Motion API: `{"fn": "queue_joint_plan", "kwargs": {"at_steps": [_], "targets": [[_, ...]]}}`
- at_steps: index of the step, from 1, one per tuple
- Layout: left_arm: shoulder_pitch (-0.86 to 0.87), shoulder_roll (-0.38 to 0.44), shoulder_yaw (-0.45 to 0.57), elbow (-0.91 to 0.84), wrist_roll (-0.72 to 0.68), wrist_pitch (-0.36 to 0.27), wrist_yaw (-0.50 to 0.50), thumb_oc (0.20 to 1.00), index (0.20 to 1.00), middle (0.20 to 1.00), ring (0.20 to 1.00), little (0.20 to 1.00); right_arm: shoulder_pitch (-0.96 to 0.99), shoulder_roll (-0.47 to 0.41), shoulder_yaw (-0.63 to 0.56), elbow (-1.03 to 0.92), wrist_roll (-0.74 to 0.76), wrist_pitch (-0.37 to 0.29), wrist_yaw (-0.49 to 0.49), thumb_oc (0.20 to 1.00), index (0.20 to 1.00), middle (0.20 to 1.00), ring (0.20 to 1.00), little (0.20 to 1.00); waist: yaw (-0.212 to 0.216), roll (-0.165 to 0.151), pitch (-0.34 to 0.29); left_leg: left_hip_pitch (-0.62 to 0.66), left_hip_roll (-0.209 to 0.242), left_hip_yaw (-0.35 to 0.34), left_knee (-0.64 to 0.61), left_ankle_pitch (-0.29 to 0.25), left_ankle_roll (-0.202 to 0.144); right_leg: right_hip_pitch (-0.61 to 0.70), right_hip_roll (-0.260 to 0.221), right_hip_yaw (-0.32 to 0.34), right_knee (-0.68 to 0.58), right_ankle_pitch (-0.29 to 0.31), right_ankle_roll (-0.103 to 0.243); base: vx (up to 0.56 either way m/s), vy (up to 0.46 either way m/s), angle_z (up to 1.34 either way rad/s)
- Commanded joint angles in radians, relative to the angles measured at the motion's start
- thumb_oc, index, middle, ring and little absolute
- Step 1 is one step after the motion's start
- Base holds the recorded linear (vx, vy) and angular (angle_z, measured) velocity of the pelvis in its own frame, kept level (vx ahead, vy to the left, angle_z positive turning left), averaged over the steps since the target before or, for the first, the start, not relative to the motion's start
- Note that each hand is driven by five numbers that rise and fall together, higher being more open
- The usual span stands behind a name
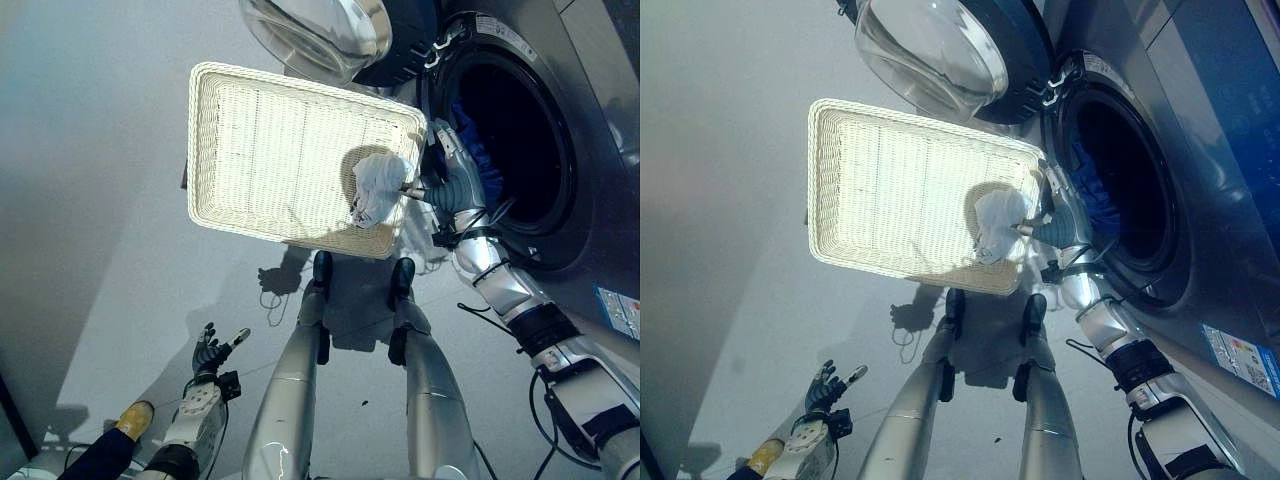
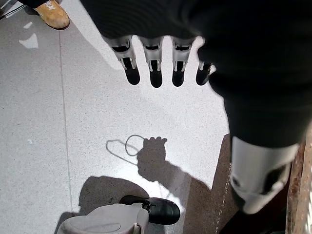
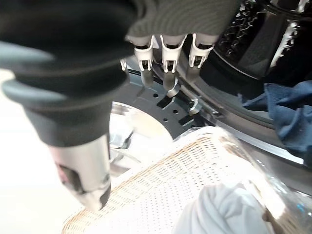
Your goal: Put the clothes into the washing machine.
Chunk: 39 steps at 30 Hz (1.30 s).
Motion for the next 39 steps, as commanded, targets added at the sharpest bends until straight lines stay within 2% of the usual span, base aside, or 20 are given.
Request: {"fn": "queue_joint_plan", "kwargs": {"at_steps": [1, 2, 3, 4, 6, 11, 12, 15, 17, 18, 20, 26, 29, 32, 33, 34, 37, 38, 39], "targets": [[0.014, -0.002, 0.013, 0.031, 0.022, -0.017, 0.013, 1.0, 1.0, 1.0, 1.0, 1.0, -0.049, -0.085, 0.09, -0.114, -0.19, -0.033, -0.007, 1.0, 1.0, 1.0, 1.0, 1.0, -0.004, 0.055, -0.025, 0.025, -0.041, 0.008, -0.031, -0.026, -0.009, 0.015, 0.042, -0.03, 0.057, -0.067, 0.073, -0.04, -0.051, 0.11], [0.004, 0.005, 0.006, 0.034, 0.021, -0.019, 0.014, 1.0, 1.0, 1.0, 1.0, 1.0, -0.095, -0.111, 0.154, -0.121, -0.239, -0.049, 0.001, 1.0, 1.0, 1.0, 1.0, 1.0, 0.006, 0.049, -0.025, 0.017, -0.04, -0.003, -0.036, -0.019, -0.009, 0.013, 0.045, -0.034, 0.047, -0.057, 0.073, -0.04, -0.051, 0.11], [0.004, 0.005, 0.006, 0.034, 0.021, -0.019, 0.014, 1.0, 1.0, 1.0, 1.0, 1.0, -0.095, -0.111, 0.154, -0.121, -0.239, -0.049, 0.001, 1.0, 1.0, 1.0, 1.0, 1.0, 0.006, 0.049, -0.025, 0.017, -0.04, -0.003, -0.036, -0.019, -0.009, 0.013, 0.045, -0.034, 0.047, -0.057, 0.073, -0.05, -0.141, 0.29], [-0.004, 0.021, -0.008, 0.043, 0.015, -0.016, 0.01, 1.0, 1.0, 1.0, 1.0, 1.0, -0.168, -0.128, 0.248, -0.143, -0.294, -0.071, 0.013, 1.0, 1.0, 1.0, 1.0, 1.0, 0.022, 0.04, -0.025, 0.02, -0.041, -0.018, -0.038, -0.022, -0.011, 0.021, 0.045, -0.045, 0.049, -0.066, 0.076, -0.05, -0.154, 0.2], [-0.025, 0.037, -0.015, 0.066, 0.015, -0.008, -0.001, 1.0, 1.0, 1.0, 1.0, 1.0, -0.233, -0.116, 0.35, -0.124, -0.294, -0.051, 0.077, 1.0, 1.0, 1.0, 1.0, 1.0, 0.043, 0.026, -0.025, 0.02, -0.04, -0.036, -0.04, -0.023, -0.013, 0.028, 0.046, -0.062, 0.046, -0.07, 0.078, -0.04, -0.161, 0.2], [-0.04, 0.043, -0.016, 0.072, 0.015, -0.003, 0.0, 1.0, 1.0, 1.0, 1.0, 1.0, -0.256, -0.107, 0.39, -0.096, -0.298, -0.026, 0.106, 1.0, 1.0, 1.0, 1.0, 1.0, 0.05, 0.022, -0.025, 0.008, -0.039, -0.044, -0.037, -0.018, -0.014, 0.023, 0.047, -0.068, 0.041, -0.062, 0.077, 0.0, -0.051, 0.09], [-0.053, 0.057, -0.026, 0.079, 0.017, 0.004, -0.004, 1.0, 1.0, 1.0, 1.0, 1.0, -0.281, -0.079, 0.481, -0.003, -0.316, 0.074, 0.203, 1.0, 1.0, 1.0, 1.0, 1.0, 0.063, 0.012, -0.025, 0.017, -0.042, -0.059, -0.036, -0.026, -0.016, 0.039, 0.043, -0.081, 0.042, -0.075, 0.078, 0.01, -0.148, 0.14], [-0.067, 0.073, -0.031, 0.069, 0.017, 0.013, -0.008, 1.0, 1.0, 1.0, 1.0, 1.0, -0.302, -0.075, 0.556, 0.088, -0.349, 0.21, 0.304, 1.0, 1.0, 1.0, 1.0, 1.0, 0.078, 0.006, -0.025, 0.002, -0.039, -0.068, -0.037, -0.018, -0.017, 0.033, 0.039, -0.095, 0.034, -0.064, 0.078, 0.01, -0.098, 0.13], [-0.067, 0.078, -0.04, 0.059, 0.017, 0.014, -0.006, 1.0, 1.0, 1.0, 1.0, 1.0, -0.299, -0.06, 0.562, 0.146, -0.37, 0.278, 0.35, 1.0, 1.0, 1.0, 1.0, 1.0, 0.082, 0.005, -0.025, -0.004, -0.04, -0.074, -0.038, -0.015, -0.019, 0.03, 0.037, -0.103, 0.032, -0.06, 0.078, 0.02, -0.081, 0.12], [-0.064, 0.08, -0.05, 0.039, 0.026, 0.021, 0.0, 1.0, 1.0, 1.0, 1.0, 1.0, -0.298, -0.042, 0.57, 0.217, -0.373, 0.343, 0.395, 1.0, 1.0, 1.0, 1.0, 1.0, 0.091, 0.006, -0.025, -0.001, -0.041, -0.078, -0.044, -0.018, -0.019, 0.034, 0.035, -0.11, 0.033, -0.066, 0.078, 0.02, -0.078, 0.06], [-0.068, 0.082, -0.059, 0.03, 0.032, 0.025, 0.002, 1.0, 1.0, 1.0, 1.0, 1.0, -0.301, -0.02, 0.569, 0.289, -0.369, 0.391, 0.425, 1.0, 1.0, 1.0, 1.0, 1.0, 0.1, 0.008, -0.025, -0.005, -0.041, -0.082, -0.05, -0.016, -0.019, 0.032, 0.033, -0.116, 0.029, -0.063, 0.078, 0.02, -0.084, 0.03], [-0.087, 0.073, -0.087, 0.011, 0.041, 0.032, 0.017, 1.0, 1.0, 1.0, 1.0, 1.0, -0.333, 0.031, 0.535, 0.47, -0.377, 0.429, 0.423, 1.0, 1.0, 1.0, 1.0, 1.0, 0.118, 0.026, -0.025, -0.023, -0.046, -0.09, -0.054, -0.009, -0.018, 0.014, 0.027, -0.132, 0.028, -0.055, 0.079, 0.01, -0.034, 0.03], [-0.097, 0.068, -0.108, -0.002, 0.039, 0.03, 0.013, 1.0, 1.0, 1.0, 1.0, 1.0, -0.386, 0.051, 0.516, 0.618, -0.408, 0.461, 0.428, 1.0, 1.0, 1.0, 1.0, 1.0, 0.137, 0.051, -0.025, -0.05, -0.054, -0.097, -0.049, -0.002, -0.018, -0.011, 0.018, -0.138, 0.035, -0.05, 0.077, 0.03, -0.014, 0.11], [-0.099, 0.07, -0.116, -0.018, 0.039, 0.036, 0.013, 1.0, 1.0, 1.0, 1.0, 1.0, -0.415, 0.051, 0.509, 0.691, -0.455, 0.486, 0.454, 1.0, 1.0, 1.0, 1.0, 1.0, 0.147, 0.065, -0.025, -0.063, -0.059, -0.103, -0.049, 0.003, -0.017, -0.024, 0.014, -0.142, 0.038, -0.048, 0.077, 0.01, -0.016, 0.05], [-0.096, 0.073, -0.122, -0.037, 0.038, 0.042, 0.016, 1.0, 1.0, 1.0, 1.0, 1.0, -0.431, 0.048, 0.513, 0.725, -0.501, 0.529, 0.511, 1.0, 1.0, 1.0, 1.0, 1.0, 0.154, 0.074, -0.025, -0.073, -0.062, -0.109, -0.051, 0.006, -0.016, -0.036, 0.013, -0.143, 0.039, -0.046, 0.076, 0.02, -0.016, 0.11], [-0.094, 0.075, -0.125, -0.045, 0.036, 0.045, 0.018, 1.0, 1.0, 1.0, 1.0, 1.0, -0.435, 0.046, 0.514, 0.736, -0.514, 0.541, 0.53, 1.0, 1.0, 1.0, 1.0, 1.0, 0.156, 0.077, -0.025, -0.075, -0.063, -0.111, -0.051, 0.006, -0.016, -0.039, 0.013, -0.143, 0.04, -0.046, 0.075, 0.03, -0.02, 0.13], [-0.09, 0.078, -0.131, -0.06, 0.035, 0.052, 0.019, 1.0, 1.0, 1.0, 1.0, 1.0, -0.446, 0.049, 0.514, 0.758, -0.558, 0.55, 0.565, 1.0, 1.0, 1.0, 1.0, 1.0, 0.16, 0.083, -0.025, -0.078, -0.066, -0.115, -0.051, 0.007, -0.015, -0.043, 0.013, -0.145, 0.04, -0.045, 0.073, 0.01, -0.01, 0.08], [-0.089, 0.078, -0.134, -0.064, 0.034, 0.053, 0.019, 1.0, 1.0, 1.0, 1.0, 1.0, -0.453, 0.049, 0.52, 0.763, -0.571, 0.549, 0.582, 0.944, 0.944, 0.944, 0.944, 0.944, 0.161, 0.085, -0.025, -0.079, -0.067, -0.116, -0.051, 0.008, -0.014, -0.045, 0.014, -0.145, 0.04, -0.044, 0.072, 0.02, -0.011, 0.05], [-0.083, 0.082, -0.133, -0.078, 0.036, 0.058, 0.017, 1.0, 1.0, 1.0, 1.0, 1.0, -0.457, 0.045, 0.522, 0.77, -0.588, 0.536, 0.599, 0.338, 0.338, 0.338, 0.338, 0.338, 0.163, 0.087, -0.025, -0.082, -0.066, -0.116, -0.05, 0.008, -0.015, -0.049, 0.013, -0.145, 0.041, -0.042, 0.072, 0.02, -0.016, 0.06]]}}
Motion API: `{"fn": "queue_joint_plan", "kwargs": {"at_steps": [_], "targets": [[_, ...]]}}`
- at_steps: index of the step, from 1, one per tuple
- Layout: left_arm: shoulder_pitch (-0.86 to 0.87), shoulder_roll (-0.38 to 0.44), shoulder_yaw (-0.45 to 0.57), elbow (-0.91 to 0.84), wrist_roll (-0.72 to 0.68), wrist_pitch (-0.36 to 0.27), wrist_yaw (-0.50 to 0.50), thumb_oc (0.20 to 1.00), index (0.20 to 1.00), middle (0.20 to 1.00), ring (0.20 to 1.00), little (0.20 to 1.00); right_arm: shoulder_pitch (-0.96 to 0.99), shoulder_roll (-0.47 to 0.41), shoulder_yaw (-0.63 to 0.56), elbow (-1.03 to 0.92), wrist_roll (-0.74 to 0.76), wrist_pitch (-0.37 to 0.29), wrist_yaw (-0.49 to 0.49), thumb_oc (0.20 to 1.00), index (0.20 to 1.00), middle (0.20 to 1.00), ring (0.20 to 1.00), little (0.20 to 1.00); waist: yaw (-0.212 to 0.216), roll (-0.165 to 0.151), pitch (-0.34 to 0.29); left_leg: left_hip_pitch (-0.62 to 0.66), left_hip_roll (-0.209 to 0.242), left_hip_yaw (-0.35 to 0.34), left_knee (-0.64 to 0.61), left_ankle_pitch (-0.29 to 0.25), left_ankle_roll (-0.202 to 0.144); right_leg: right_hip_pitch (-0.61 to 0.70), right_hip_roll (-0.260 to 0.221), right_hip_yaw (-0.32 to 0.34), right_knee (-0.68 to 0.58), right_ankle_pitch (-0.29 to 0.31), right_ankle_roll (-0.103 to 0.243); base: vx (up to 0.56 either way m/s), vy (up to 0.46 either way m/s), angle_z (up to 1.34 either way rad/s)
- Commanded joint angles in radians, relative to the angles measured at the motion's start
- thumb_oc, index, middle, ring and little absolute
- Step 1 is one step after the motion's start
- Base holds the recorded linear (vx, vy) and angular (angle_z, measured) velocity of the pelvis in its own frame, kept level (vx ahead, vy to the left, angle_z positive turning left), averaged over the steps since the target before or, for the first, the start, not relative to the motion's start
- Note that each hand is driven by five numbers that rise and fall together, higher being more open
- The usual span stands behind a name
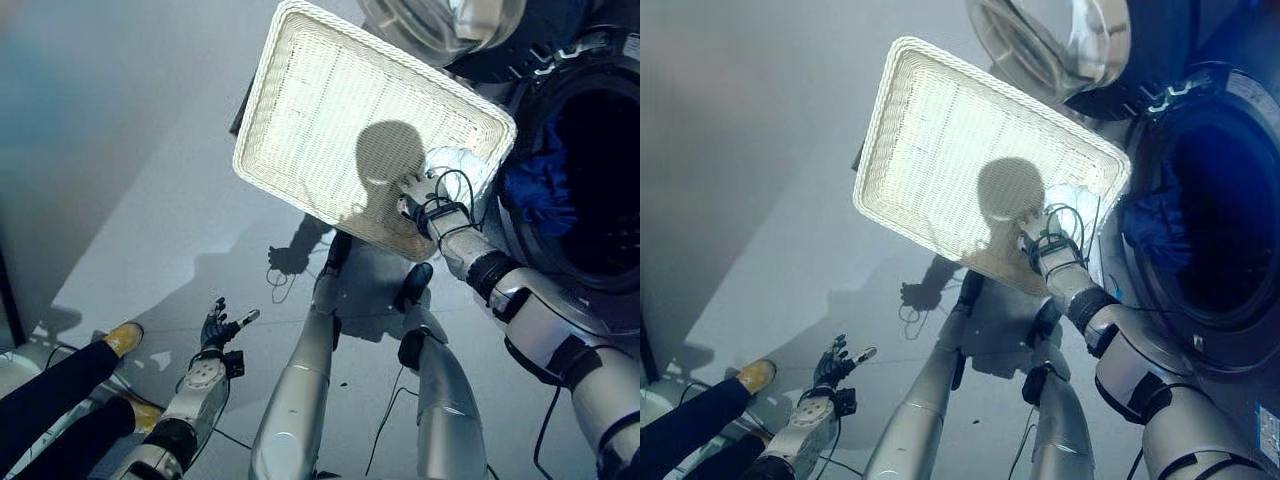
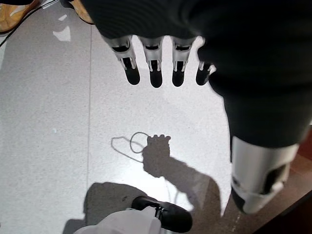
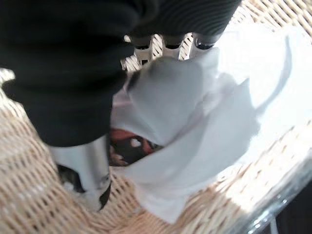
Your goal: Put the clothes into the washing machine.
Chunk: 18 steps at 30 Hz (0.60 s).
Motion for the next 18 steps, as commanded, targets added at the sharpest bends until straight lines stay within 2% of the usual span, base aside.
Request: {"fn": "queue_joint_plan", "kwargs": {"at_steps": [1, 4, 8, 10, 11, 14, 15, 18], "targets": [[0.008, 0.005, -0.035, -0.01, 0.02, 0.012, 0.015, 1.0, 1.0, 1.0, 1.0, 1.0, -0.016, -0.09, 0.003, 0.101, -0.057, 0.033, 0.071, 0.2, 0.2, 0.2, 0.2, 0.2, -0.004, 0.077, -0.02, -0.005, -0.071, 0.04, -0.008, -0.037, 0.031, 0.004, 0.026, -0.018, -0.024, 0.033, 0.089, 0.02, -0.018, 0.05], [0.007, 0.006, -0.038, -0.019, 0.017, 0.017, 0.017, 1.0, 1.0, 1.0, 1.0, 1.0, -0.019, -0.095, 0.012, 0.096, -0.07, 0.004, 0.062, 0.2, 0.2, 0.2, 0.2, 0.2, -0.005, 0.074, -0.02, -0.006, -0.07, 0.04, -0.007, -0.037, 0.032, 0.002, 0.029, -0.014, -0.025, 0.035, 0.089, 0.0, 0.0, 0.0], [0.012, 0.012, -0.035, -0.029, 0.021, 0.018, 0.008, 1.0, 1.0, 1.0, 1.0, 1.0, -0.031, -0.117, 0.023, 0.08, -0.023, -0.025, 0.002, 0.2, 0.2, 0.2, 0.2, 0.2, -0.014, 0.066, -0.02, 0.001, -0.068, 0.037, -0.004, -0.038, 0.034, 0.004, 0.038, 0.005, -0.027, 0.036, 0.087, 0.0, 0.0, 0.0], [0.015, 0.02, -0.032, -0.035, 0.017, 0.018, 0.009, 1.0, 1.0, 1.0, 1.0, 1.0, -0.035, -0.14, 0.023, 0.062, 0.05, -0.04, -0.072, 0.2, 0.2, 0.2, 0.2, 0.2, -0.021, 0.061, -0.02, 0.007, -0.067, 0.034, -0.001, -0.041, 0.037, 0.008, 0.045, 0.019, -0.027, 0.035, 0.085, 0.0, 0.0, 0.0], [0.015, 0.021, -0.032, -0.037, 0.016, 0.019, 0.01, 1.0, 1.0, 1.0, 1.0, 1.0, -0.036, -0.143, 0.022, 0.06, 0.056, -0.042, -0.08, 0.2, 0.2, 0.2, 0.2, 0.2, -0.022, 0.06, -0.02, 0.008, -0.067, 0.034, 0.0, -0.042, 0.037, 0.009, 0.046, 0.02, -0.026, 0.035, 0.085, 0.0, 0.0, 0.0], [0.024, 0.033, -0.022, -0.046, 0.011, 0.024, 0.012, 1.0, 1.0, 1.0, 1.0, 1.0, -0.043, -0.187, 0.004, 0.009, 0.192, -0.1, -0.224, 0.2, 0.2, 0.2, 0.2, 0.2, -0.035, 0.052, -0.02, 0.019, -0.064, 0.035, 0.006, -0.047, 0.039, 0.017, 0.053, 0.034, -0.024, 0.035, 0.083, 0.0, 0.0, 0.0], [0.03, 0.036, -0.017, -0.05, 0.011, 0.024, 0.016, 1.0, 1.0, 1.0, 1.0, 1.0, -0.047, -0.209, -0.011, -0.035, 0.247, -0.13, -0.298, 0.2, 0.2, 0.2, 0.2, 0.2, -0.043, 0.047, -0.02, 0.024, -0.063, 0.036, 0.01, -0.05, 0.039, 0.02, 0.056, 0.039, -0.022, 0.035, 0.082, 0.0, 0.0, 0.0], [0.052, 0.041, 0.002, -0.066, 0.009, 0.03, 0.031, 1.0, 1.0, 1.0, 1.0, 1.0, -0.062, -0.257, -0.05, -0.226, 0.383, -0.157, -0.385, 0.2, 0.2, 0.2, 0.2, 0.2, -0.061, 0.032, -0.02, 0.034, -0.059, 0.044, 0.02, -0.058, 0.037, 0.027, 0.061, 0.048, -0.021, 0.035, 0.082, 0.0, 0.006, -0.04]]}}
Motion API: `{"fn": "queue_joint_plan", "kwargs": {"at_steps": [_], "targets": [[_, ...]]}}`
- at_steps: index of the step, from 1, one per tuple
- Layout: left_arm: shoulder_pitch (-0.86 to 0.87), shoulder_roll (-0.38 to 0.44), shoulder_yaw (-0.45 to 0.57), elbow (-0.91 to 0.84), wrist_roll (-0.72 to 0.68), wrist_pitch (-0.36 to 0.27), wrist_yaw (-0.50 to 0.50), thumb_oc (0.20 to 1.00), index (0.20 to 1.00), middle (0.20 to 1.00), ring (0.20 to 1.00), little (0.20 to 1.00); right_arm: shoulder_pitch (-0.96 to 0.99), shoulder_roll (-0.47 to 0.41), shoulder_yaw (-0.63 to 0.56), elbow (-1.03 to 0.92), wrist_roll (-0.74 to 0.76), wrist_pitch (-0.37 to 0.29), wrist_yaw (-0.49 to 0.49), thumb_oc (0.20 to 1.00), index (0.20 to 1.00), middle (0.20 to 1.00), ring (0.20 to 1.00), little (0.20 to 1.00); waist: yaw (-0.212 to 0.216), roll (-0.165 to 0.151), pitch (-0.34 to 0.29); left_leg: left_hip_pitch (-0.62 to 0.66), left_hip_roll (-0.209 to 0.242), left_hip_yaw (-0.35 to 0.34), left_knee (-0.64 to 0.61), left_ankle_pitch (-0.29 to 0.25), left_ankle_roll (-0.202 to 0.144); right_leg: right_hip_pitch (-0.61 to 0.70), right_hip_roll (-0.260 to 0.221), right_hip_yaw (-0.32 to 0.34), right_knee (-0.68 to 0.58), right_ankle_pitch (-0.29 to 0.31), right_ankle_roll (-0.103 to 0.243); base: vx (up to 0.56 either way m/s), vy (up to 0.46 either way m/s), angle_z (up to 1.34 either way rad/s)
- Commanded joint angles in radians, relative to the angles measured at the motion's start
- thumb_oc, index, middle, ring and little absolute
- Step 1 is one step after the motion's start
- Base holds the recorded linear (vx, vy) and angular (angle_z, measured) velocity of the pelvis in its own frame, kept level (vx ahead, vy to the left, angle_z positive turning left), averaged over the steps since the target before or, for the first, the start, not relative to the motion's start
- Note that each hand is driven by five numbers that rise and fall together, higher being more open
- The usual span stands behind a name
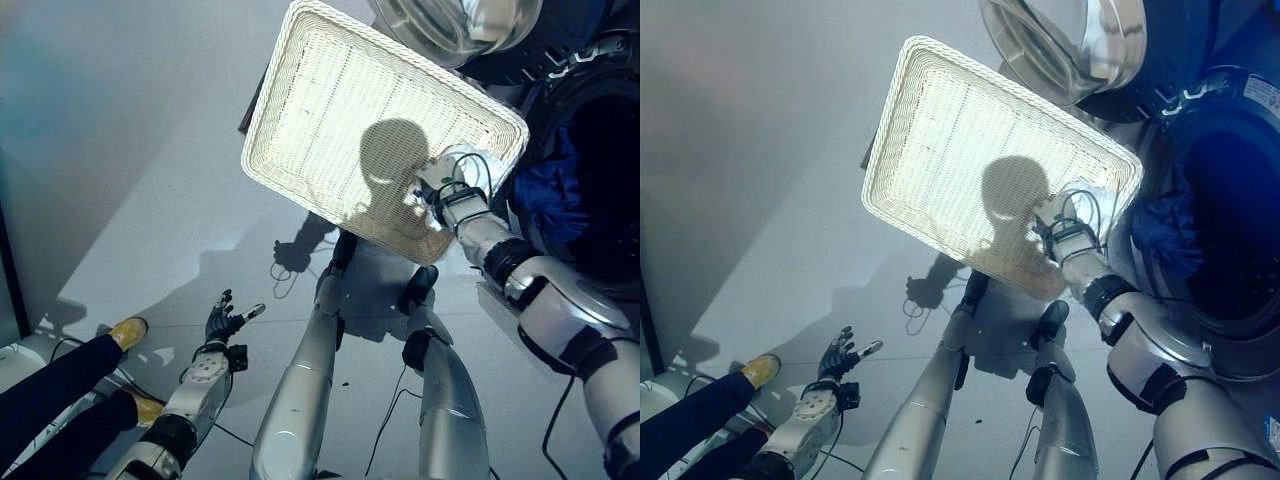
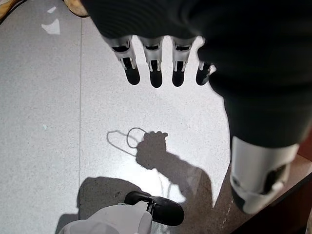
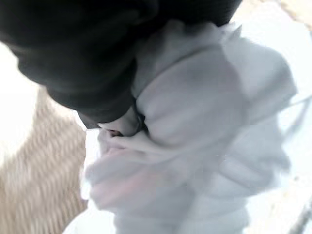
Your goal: Put the clothes into the washing machine.
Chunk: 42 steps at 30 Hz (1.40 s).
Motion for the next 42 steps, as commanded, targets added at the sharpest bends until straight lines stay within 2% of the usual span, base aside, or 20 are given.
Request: {"fn": "queue_joint_plan", "kwargs": {"at_steps": [1, 3, 5, 8, 9, 11, 14, 16, 19, 24, 26, 28, 32, 33, 34, 35, 38, 39, 41, 42], "targets": [[0.063, 0.013, 0.033, -0.017, 0.012, 0.006, 0.033, 1.0, 1.0, 1.0, 1.0, 1.0, -0.028, -0.09, -0.064, -0.166, 0.22, -0.022, -0.162, 0.2, 0.2, 0.2, 0.2, 0.2, -0.059, 0.025, -0.02, 0.037, -0.051, 0.042, 0.017, -0.069, 0.025, 0.03, 0.063, 0.04, -0.026, 0.032, 0.085, 0.0, 0.01, -0.09], [0.074, 0.011, 0.043, -0.016, 0.015, 0.005, 0.032, 1.0, 1.0, 1.0, 1.0, 1.0, -0.015, -0.089, -0.112, -0.229, 0.392, -0.04, -0.171, 0.2, 0.2, 0.2, 0.2, 0.2, -0.064, 0.02, -0.02, 0.045, -0.048, 0.046, 0.018, -0.073, 0.025, 0.037, 0.065, 0.044, -0.027, 0.03, 0.083, 0.0, 0.02, -0.07], [0.081, -0.004, 0.056, 0.006, 0.019, -0.007, 0.027, 1.0, 1.0, 1.0, 1.0, 1.0, 0.052, -0.028, -0.272, -0.322, 0.66, -0.114, -0.16, 0.2, 0.2, 0.2, 0.2, 0.2, -0.077, 0.019, -0.02, 0.058, -0.043, 0.057, 0.023, -0.08, 0.023, 0.044, 0.068, 0.052, -0.027, 0.026, 0.076, 0.01, 0.039, -0.09], [0.082, -0.014, 0.065, 0.021, 0.025, -0.013, 0.023, 1.0, 1.0, 1.0, 1.0, 1.0, 0.087, 0.009, -0.34, -0.355, 0.814, -0.168, -0.153, 0.2, 0.2, 0.2, 0.2, 0.2, -0.084, 0.018, -0.02, 0.062, -0.041, 0.063, 0.027, -0.084, 0.022, 0.046, 0.07, 0.056, -0.026, 0.023, 0.073, -0.01, 0.03, -0.2], [0.076, -0.038, 0.079, 0.055, 0.04, -0.025, 0.02, 1.0, 1.0, 1.0, 1.0, 1.0, 0.159, 0.089, -0.451, -0.417, 1.027, -0.226, -0.1, 0.2, 0.2, 0.2, 0.2, 0.2, -0.097, 0.017, -0.02, 0.07, -0.037, 0.077, 0.037, -0.092, 0.02, 0.051, 0.07, 0.061, -0.024, 0.018, 0.067, -0.01, 0.052, -0.15], [0.067, -0.065, 0.08, 0.087, 0.051, -0.042, 0.028, 1.0, 1.0, 1.0, 1.0, 1.0, 0.211, 0.153, -0.519, -0.447, 1.217, -0.257, -0.042, 0.2, 0.2, 0.2, 0.2, 0.2, -0.111, 0.019, -0.02, 0.075, -0.036, 0.091, 0.043, -0.096, 0.02, 0.051, 0.071, 0.066, -0.022, 0.018, 0.062, 0.0, 0.047, -0.06], [0.065, -0.073, 0.082, 0.096, 0.057, -0.046, 0.032, 1.0, 1.0, 1.0, 1.0, 1.0, 0.231, 0.171, -0.539, -0.458, 1.289, -0.26, -0.022, 0.2, 0.2, 0.2, 0.2, 0.2, -0.116, 0.018, -0.02, 0.078, -0.036, 0.098, 0.045, -0.098, 0.02, 0.052, 0.072, 0.069, -0.022, 0.018, 0.061, 0.0, 0.014, -0.18], [0.06, -0.094, 0.079, 0.119, 0.067, -0.058, 0.049, 1.0, 1.0, 1.0, 1.0, 1.0, 0.285, 0.216, -0.603, -0.476, 1.491, -0.269, 0.009, 0.2, 0.2, 0.2, 0.2, 0.2, -0.137, 0.017, -0.02, 0.09, -0.033, 0.121, 0.047, -0.102, 0.019, 0.056, 0.075, 0.08, -0.028, 0.024, 0.058, 0.01, 0.025, -0.24], [0.061, -0.104, 0.08, 0.124, 0.065, -0.059, 0.059, 1.0, 1.0, 1.0, 1.0, 1.0, 0.303, 0.221, -0.641, -0.479, 1.549, -0.288, -0.007, 0.2, 0.2, 0.2, 0.2, 0.2, -0.149, 0.017, -0.02, 0.095, -0.03, 0.133, 0.05, -0.105, 0.018, 0.057, 0.078, 0.089, -0.026, 0.024, 0.056, 0.02, 0.036, -0.15], [0.054, -0.116, 0.081, 0.128, 0.064, -0.057, 0.075, 1.0, 1.0, 1.0, 1.0, 1.0, 0.312, 0.204, -0.727, -0.449, 1.65, -0.345, -0.077, 0.2, 0.2, 0.2, 0.2, 0.2, -0.165, 0.019, -0.02, 0.094, -0.024, 0.152, 0.051, -0.102, 0.017, 0.052, 0.083, 0.1, -0.027, 0.031, 0.053, 0.02, 0.014, -0.18], [0.047, -0.124, 0.07, 0.146, 0.058, -0.05, 0.085, 1.0, 1.0, 1.0, 1.0, 1.0, 0.302, 0.168, -0.85, -0.329, 1.865, -0.416, -0.15, 0.2, 0.2, 0.2, 0.2, 0.2, -0.178, 0.028, -0.02, 0.113, -0.023, 0.167, 0.054, -0.118, 0.016, 0.064, 0.086, 0.111, -0.014, 0.015, 0.052, 0.07, 0.001, -0.14], [0.036, -0.127, 0.062, 0.155, 0.05, -0.048, 0.092, 1.0, 1.0, 1.0, 1.0, 1.0, 0.287, 0.147, -0.901, -0.273, 1.954, -0.445, -0.179, 0.2, 0.2, 0.2, 0.2, 0.2, -0.184, 0.033, -0.02, 0.103, -0.024, 0.17, 0.058, -0.112, 0.017, 0.057, 0.088, 0.112, -0.016, 0.023, 0.049, 0.04, -0.014, -0.15], [0.024, -0.125, 0.03, 0.172, 0.033, -0.041, 0.1, 1.0, 1.0, 1.0, 1.0, 1.0, 0.254, 0.071, -0.982, -0.137, 2.207, -0.591, -0.208, 0.2, 0.2, 0.2, 0.2, 0.2, -0.188, 0.046, -0.02, 0.103, -0.029, 0.176, 0.084, -0.135, 0.016, 0.056, 0.083, 0.116, 0.002, 0.007, 0.047, 0.05, -0.036, -0.11], [0.017, -0.116, 0.016, 0.17, 0.026, -0.033, 0.105, 1.0, 1.0, 1.0, 1.0, 1.0, 0.239, 0.035, -1.008, -0.099, 2.314, -0.669, -0.239, 0.2, 0.2, 0.2, 0.2, 0.2, -0.192, 0.049, -0.02, 0.096, -0.032, 0.176, 0.096, -0.139, 0.015, 0.052, 0.08, 0.114, 0.006, 0.007, 0.044, 0.05, -0.055, 0.03], [0.013, -0.116, 0.016, 0.169, 0.025, -0.033, 0.105, 1.0, 1.0, 1.0, 1.0, 1.0, 0.235, 0.031, -1.007, -0.094, 2.322, -0.671, -0.233, 0.2, 0.2, 0.2, 0.2, 0.2, -0.191, 0.05, -0.02, 0.087, -0.032, 0.176, 0.096, -0.131, 0.016, 0.045, 0.08, 0.113, 0.003, 0.016, 0.042, 0.08, -0.089, 0.02], [0.015, -0.11, 0.001, 0.16, 0.018, -0.026, 0.111, 1.0, 1.0, 1.0, 1.0, 1.0, 0.221, -0.004, -1.028, -0.067, 2.381, -0.745, -0.256, 0.2, 0.2, 0.2, 0.2, 0.2, -0.193, 0.056, -0.02, 0.09, -0.033, 0.176, 0.106, -0.143, 0.015, 0.047, 0.079, 0.115, 0.016, 0.002, 0.042, 0.03, -0.054, 0.0], [0.019, -0.096, -0.014, 0.136, 0.011, -0.012, 0.116, 1.0, 1.0, 1.0, 1.0, 1.0, 0.207, -0.053, -1.043, -0.047, 2.428, -0.851, -0.285, 0.2, 0.2, 0.2, 0.2, 0.2, -0.193, 0.064, -0.02, 0.083, -0.034, 0.176, 0.12, -0.148, 0.014, 0.041, 0.079, 0.115, 0.032, -0.009, 0.037, 0.08, -0.065, 0.04], [0.031, -0.079, -0.021, 0.118, 0.01, -0.008, 0.108, 1.0, 1.0, 1.0, 1.0, 1.0, 0.184, -0.109, -1.063, -0.025, 2.456, -0.983, -0.346, 0.2, 0.2, 0.2, 0.2, 0.2, -0.192, 0.072, -0.02, 0.08, -0.034, 0.175, 0.13, -0.15, 0.012, 0.037, 0.081, 0.114, 0.052, -0.022, 0.033, 0.1, -0.058, 0.04], [0.041, -0.05, -0.029, 0.091, 0.001, 0.001, 0.099, 1.0, 1.0, 1.0, 1.0, 1.0, 0.171, -0.161, -1.09, 0.005, 2.478, -1.138, -0.392, 0.2, 0.2, 0.2, 0.2, 0.2, -0.192, 0.077, -0.02, 0.065, -0.034, 0.17, 0.143, -0.143, 0.012, 0.029, 0.084, 0.112, 0.067, -0.024, 0.027, 0.06, -0.078, 0.07], [0.041, -0.045, -0.031, 0.085, -0.001, 0.002, 0.099, 1.0, 1.0, 1.0, 1.0, 1.0, 0.167, -0.166, -1.093, 0.006, 2.481, -1.15, -0.394, 0.2, 0.2, 0.2, 0.2, 0.2, -0.191, 0.078, -0.02, 0.06, -0.034, 0.169, 0.145, -0.14, 0.012, 0.025, 0.085, 0.112, 0.068, -0.021, 0.026, 0.07, -0.085, 0.09]]}}
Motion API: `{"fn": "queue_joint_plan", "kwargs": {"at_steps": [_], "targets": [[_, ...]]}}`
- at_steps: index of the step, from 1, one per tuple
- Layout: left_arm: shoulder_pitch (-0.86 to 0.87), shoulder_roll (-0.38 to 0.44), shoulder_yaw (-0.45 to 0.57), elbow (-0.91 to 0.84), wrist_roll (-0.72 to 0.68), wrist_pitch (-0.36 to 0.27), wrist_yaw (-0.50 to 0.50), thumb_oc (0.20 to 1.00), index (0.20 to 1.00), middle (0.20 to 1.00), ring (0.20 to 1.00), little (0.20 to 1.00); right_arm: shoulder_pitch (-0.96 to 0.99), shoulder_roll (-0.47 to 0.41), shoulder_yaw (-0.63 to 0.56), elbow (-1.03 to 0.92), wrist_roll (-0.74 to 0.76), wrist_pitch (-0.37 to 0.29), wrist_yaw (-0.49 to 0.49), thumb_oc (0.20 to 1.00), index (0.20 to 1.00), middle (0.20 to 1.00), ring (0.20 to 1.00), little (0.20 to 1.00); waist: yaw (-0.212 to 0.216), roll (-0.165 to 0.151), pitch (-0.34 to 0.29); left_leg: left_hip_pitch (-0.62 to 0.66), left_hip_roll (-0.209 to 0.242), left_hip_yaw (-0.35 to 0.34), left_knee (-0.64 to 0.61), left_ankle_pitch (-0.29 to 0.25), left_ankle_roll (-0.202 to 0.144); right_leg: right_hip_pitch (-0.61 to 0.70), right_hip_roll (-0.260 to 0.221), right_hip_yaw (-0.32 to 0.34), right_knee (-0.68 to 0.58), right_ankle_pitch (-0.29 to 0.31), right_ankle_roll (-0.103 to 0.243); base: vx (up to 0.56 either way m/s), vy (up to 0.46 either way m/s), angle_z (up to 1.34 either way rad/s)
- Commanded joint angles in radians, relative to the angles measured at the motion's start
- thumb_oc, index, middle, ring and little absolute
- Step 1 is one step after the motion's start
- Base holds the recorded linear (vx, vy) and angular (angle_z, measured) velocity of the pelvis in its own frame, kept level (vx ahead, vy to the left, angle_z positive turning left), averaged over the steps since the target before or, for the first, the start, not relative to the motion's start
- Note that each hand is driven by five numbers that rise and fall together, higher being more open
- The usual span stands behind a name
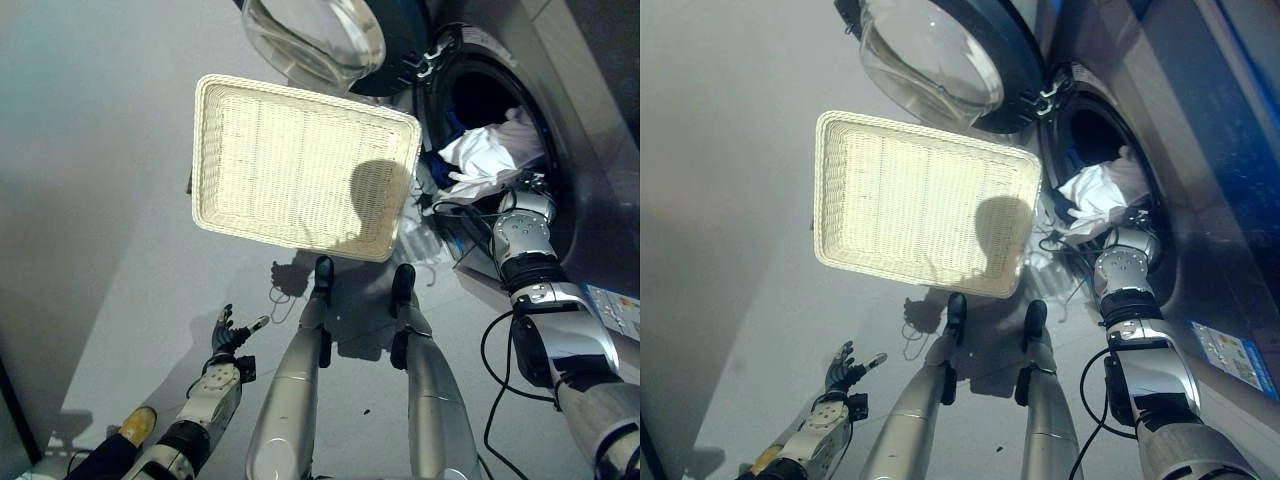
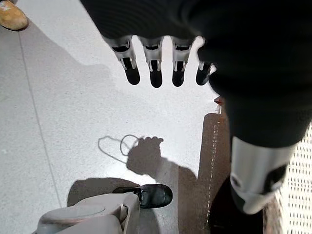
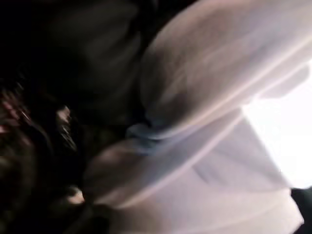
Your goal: Put the clothes into the washing machine.
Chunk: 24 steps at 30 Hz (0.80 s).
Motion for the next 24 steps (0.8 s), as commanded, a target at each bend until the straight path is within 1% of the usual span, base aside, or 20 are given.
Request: {"fn": "queue_joint_plan", "kwargs": {"at_steps": [1, 2, 3, 5, 6, 7, 9, 10, 12, 13, 14, 15, 16, 17, 18, 19, 20, 22, 23, 24], "targets": [[0.06, 0.011, 0.024, 0.01, -0.029, 0.016, 0.009, 1.0, 1.0, 1.0, 1.0, 1.0, 0.039, -0.372, -0.157, 0.022, 0.107, -0.403, -0.094, 0.2, 0.2, 0.2, 0.2, 0.2, -0.078, 0.077, -0.023, -0.036, -0.047, -0.017, 0.086, -0.092, -0.012, -0.013, 0.056, -0.061, 0.081, -0.083, 0.021, 0.08, -0.068, 0.07], [0.066, 0.021, 0.021, -0.002, -0.033, 0.018, 0.005, 1.0, 1.0, 1.0, 1.0, 1.0, 0.041, -0.388, -0.165, 0.035, 0.132, -0.435, -0.106, 0.2, 0.2, 0.2, 0.2, 0.2, -0.078, 0.079, -0.023, -0.038, -0.048, -0.019, 0.093, -0.094, -0.012, -0.014, 0.058, -0.06, 0.089, -0.089, 0.019, 0.07, -0.068, 0.09], [0.065, 0.028, 0.019, -0.011, -0.037, 0.02, 0.003, 1.0, 1.0, 1.0, 1.0, 1.0, 0.037, -0.399, -0.168, 0.041, 0.148, -0.45, -0.115, 0.2, 0.2, 0.2, 0.2, 0.2, -0.077, 0.08, -0.023, -0.048, -0.048, -0.019, 0.094, -0.083, -0.011, -0.022, 0.059, -0.062, 0.088, -0.078, 0.016, 0.02, -0.038, 0.14], [0.07, 0.039, 0.015, -0.03, -0.046, 0.027, -0.002, 1.0, 1.0, 1.0, 1.0, 1.0, 0.033, -0.424, -0.163, 0.067, 0.177, -0.479, -0.149, 0.2, 0.2, 0.2, 0.2, 0.2, -0.074, 0.083, -0.023, -0.048, -0.051, -0.022, 0.105, -0.094, -0.01, -0.023, 0.059, -0.061, 0.104, -0.093, 0.015, 0.03, -0.024, 0.11], [0.071, 0.051, 0.016, -0.05, -0.051, 0.036, -0.012, 1.0, 1.0, 1.0, 1.0, 1.0, 0.031, -0.442, -0.164, 0.076, 0.204, -0.499, -0.192, 0.445, 0.445, 0.445, 0.445, 0.445, -0.072, 0.089, -0.023, -0.062, -0.05, -0.023, 0.106, -0.079, -0.01, -0.035, 0.061, -0.063, 0.106, -0.082, 0.012, 0.06, -0.009, 0.06], [0.076, 0.062, 0.019, -0.075, -0.061, 0.055, -0.02, 1.0, 1.0, 1.0, 1.0, 1.0, 0.052, -0.451, -0.173, 0.05, 0.206, -0.486, -0.248, 1.0, 1.0, 1.0, 1.0, 1.0, -0.075, 0.096, -0.023, -0.068, -0.05, -0.024, 0.115, -0.078, -0.009, -0.043, 0.061, -0.061, 0.12, -0.089, 0.01, 0.06, -0.006, 0.09], [0.084, 0.064, 0.02, -0.083, -0.059, 0.058, -0.031, 1.0, 1.0, 1.0, 1.0, 1.0, 0.073, -0.434, -0.188, 0.003, 0.206, -0.464, -0.243, 1.0, 1.0, 1.0, 1.0, 1.0, -0.075, 0.103, -0.023, -0.07, -0.05, -0.026, 0.117, -0.078, -0.008, -0.046, 0.062, -0.059, 0.13, -0.095, 0.008, 0.06, 0.0, 0.07], [0.087, 0.062, 0.017, -0.09, -0.056, 0.063, -0.034, 1.0, 1.0, 1.0, 1.0, 1.0, 0.098, -0.39, -0.198, -0.049, 0.206, -0.425, -0.262, 1.0, 1.0, 1.0, 1.0, 1.0, -0.074, 0.109, -0.023, -0.071, -0.052, -0.025, 0.119, -0.079, -0.007, -0.049, 0.061, -0.057, 0.138, -0.104, 0.006, 0.0, 0.0, 0.0], [0.085, 0.059, 0.016, -0.093, -0.049, 0.067, -0.035, 1.0, 1.0, 1.0, 1.0, 1.0, 0.109, -0.36, -0.2, -0.087, 0.206, -0.414, -0.262, 1.0, 1.0, 1.0, 1.0, 1.0, -0.073, 0.114, -0.023, -0.075, -0.052, -0.025, 0.117, -0.075, -0.005, -0.053, 0.062, -0.056, 0.138, -0.101, 0.005, 0.02, 0.007, -0.11], [0.082, 0.059, 0.009, -0.098, -0.05, 0.08, -0.029, 1.0, 1.0, 1.0, 1.0, 1.0, 0.137, -0.312, -0.202, -0.122, 0.206, -0.338, -0.266, 1.0, 1.0, 1.0, 1.0, 1.0, -0.074, 0.116, -0.023, -0.073, -0.053, -0.024, 0.12, -0.077, -0.005, -0.054, 0.062, -0.054, 0.149, -0.11, 0.005, 0.01, 0.017, -0.13], [0.079, 0.058, 0.008, -0.098, -0.049, 0.082, -0.03, 1.0, 1.0, 1.0, 1.0, 1.0, 0.141, -0.298, -0.198, -0.128, 0.206, -0.312, -0.265, 1.0, 1.0, 1.0, 1.0, 1.0, -0.073, 0.119, -0.023, -0.075, -0.052, -0.022, 0.119, -0.074, -0.005, -0.056, 0.062, -0.054, 0.149, -0.107, 0.004, 0.02, 0.029, -0.11], [0.079, 0.05, 0.004, -0.097, -0.045, 0.085, -0.025, 1.0, 1.0, 1.0, 1.0, 1.0, 0.15, -0.25, -0.192, -0.146, 0.206, -0.181, -0.241, 1.0, 1.0, 1.0, 1.0, 1.0, -0.072, 0.125, -0.023, -0.075, -0.051, -0.018, 0.119, -0.072, -0.004, -0.057, 0.065, -0.051, 0.157, -0.113, 0.002, 0.01, 0.02, -0.04], [0.079, 0.049, 0.004, -0.096, -0.044, 0.085, -0.024, 1.0, 1.0, 1.0, 1.0, 1.0, 0.152, -0.243, -0.192, -0.148, 0.206, -0.152, -0.235, 1.0, 1.0, 1.0, 1.0, 1.0, -0.071, 0.125, -0.023, -0.077, -0.051, -0.018, 0.119, -0.072, -0.004, -0.058, 0.065, -0.051, 0.157, -0.112, 0.002, 0.04, 0.012, -0.06], [0.083, 0.045, -0.003, -0.095, -0.043, 0.084, -0.02, 1.0, 1.0, 1.0, 1.0, 1.0, 0.161, -0.222, -0.183, -0.157, 0.206, -0.063, -0.196, 1.0, 1.0, 1.0, 1.0, 1.0, -0.073, 0.125, -0.023, -0.068, -0.055, -0.017, 0.124, -0.088, -0.003, -0.053, 0.062, -0.048, 0.168, -0.13, 0.004, -0.01, 0.002, -0.07], [0.078, 0.042, -0.002, -0.094, -0.042, 0.084, -0.016, 1.0, 1.0, 1.0, 1.0, 1.0, 0.155, -0.207, -0.18, -0.167, 0.206, -0.016, -0.135, 1.0, 1.0, 1.0, 1.0, 1.0, -0.071, 0.127, -0.023, -0.078, -0.052, -0.014, 0.119, -0.073, -0.001, -0.062, 0.065, -0.051, 0.16, -0.114, 0.002, 0.02, 0.006, -0.1], [0.084, 0.038, -0.008, -0.092, -0.042, 0.081, -0.013, 1.0, 1.0, 1.0, 1.0, 1.0, 0.162, -0.187, -0.18, -0.176, 0.206, 0.025, -0.028, 1.0, 1.0, 1.0, 1.0, 1.0, -0.074, 0.126, -0.023, -0.068, -0.052, -0.01, 0.121, -0.088, -0.003, -0.055, 0.063, -0.05, 0.169, -0.131, 0.005, -0.02, 0.01, -0.07], [0.081, 0.034, -0.013, -0.084, -0.045, 0.074, -0.012, 1.0, 1.0, 1.0, 1.0, 1.0, 0.17, -0.16, -0.186, -0.178, 0.206, 0.069, 0.099, 1.0, 1.0, 1.0, 1.0, 1.0, -0.076, 0.129, -0.023, -0.068, -0.052, -0.008, 0.114, -0.084, -0.003, -0.056, 0.065, -0.049, 0.163, -0.127, 0.006, 0.01, 0.012, -0.07], [0.078, 0.031, -0.023, -0.079, -0.053, 0.067, -0.007, 1.0, 1.0, 1.0, 1.0, 1.0, 0.177, -0.121, -0.192, -0.185, 0.206, 0.129, 0.262, 1.0, 1.0, 1.0, 1.0, 1.0, -0.078, 0.131, -0.023, -0.064, -0.054, -0.005, 0.106, -0.081, -0.004, -0.055, 0.065, -0.047, 0.157, -0.125, 0.008, -0.03, 0.036, -0.12], [0.071, 0.021, -0.029, -0.077, -0.056, 0.067, -0.003, 1.0, 1.0, 1.0, 1.0, 1.0, 0.178, -0.084, -0.189, -0.197, 0.206, 0.192, 0.432, 1.0, 1.0, 1.0, 1.0, 1.0, -0.079, 0.138, -0.023, -0.063, -0.055, -0.002, 0.096, -0.077, -0.004, -0.056, 0.067, -0.044, 0.151, -0.122, 0.01, -0.07, 0.071, -0.18], [0.066, 0.018, -0.028, -0.074, -0.057, 0.065, -0.004, 1.0, 1.0, 1.0, 1.0, 1.0, 0.174, -0.066, -0.189, -0.2, 0.206, 0.224, 0.51, 1.0, 1.0, 1.0, 1.0, 1.0, -0.08, 0.141, -0.023, -0.07, -0.054, 0.001, 0.089, -0.064, -0.005, -0.063, 0.068, -0.044, 0.141, -0.107, 0.009, -0.06, 0.06, -0.15]]}}
